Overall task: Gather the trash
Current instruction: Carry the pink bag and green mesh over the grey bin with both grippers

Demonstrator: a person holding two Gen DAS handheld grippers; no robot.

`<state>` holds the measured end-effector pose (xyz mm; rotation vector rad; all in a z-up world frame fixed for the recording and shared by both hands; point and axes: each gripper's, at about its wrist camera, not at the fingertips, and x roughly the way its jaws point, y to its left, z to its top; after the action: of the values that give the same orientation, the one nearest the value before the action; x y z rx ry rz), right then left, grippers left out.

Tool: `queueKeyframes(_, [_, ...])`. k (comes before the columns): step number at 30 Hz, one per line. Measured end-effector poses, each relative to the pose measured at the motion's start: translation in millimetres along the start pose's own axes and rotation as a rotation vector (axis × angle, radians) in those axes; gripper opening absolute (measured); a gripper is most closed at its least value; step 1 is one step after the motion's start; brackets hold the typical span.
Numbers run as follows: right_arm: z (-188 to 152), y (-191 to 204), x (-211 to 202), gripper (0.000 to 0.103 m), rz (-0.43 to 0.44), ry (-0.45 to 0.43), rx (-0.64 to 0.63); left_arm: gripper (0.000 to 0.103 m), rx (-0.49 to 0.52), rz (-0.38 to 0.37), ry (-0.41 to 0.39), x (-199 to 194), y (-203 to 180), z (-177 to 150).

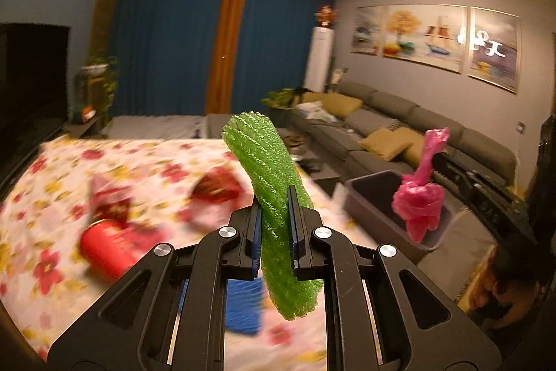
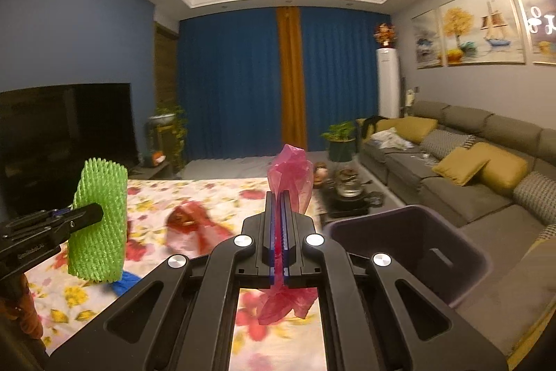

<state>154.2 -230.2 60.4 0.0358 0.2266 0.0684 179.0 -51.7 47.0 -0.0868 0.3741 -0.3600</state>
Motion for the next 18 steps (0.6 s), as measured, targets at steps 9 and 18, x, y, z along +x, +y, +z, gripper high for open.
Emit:
queueKeyframes(9, [5, -72, -14, 0.004, -0.129, -0.042, 0.078, 0.012, 0.079, -0.149, -0.030, 48, -88, 14])
queueKeyframes(18, [-5, -117, -5, 0.004, -0.156, -0.043, 0.132, 0.012, 0.135, -0.220, 0.020, 111, -149, 7])
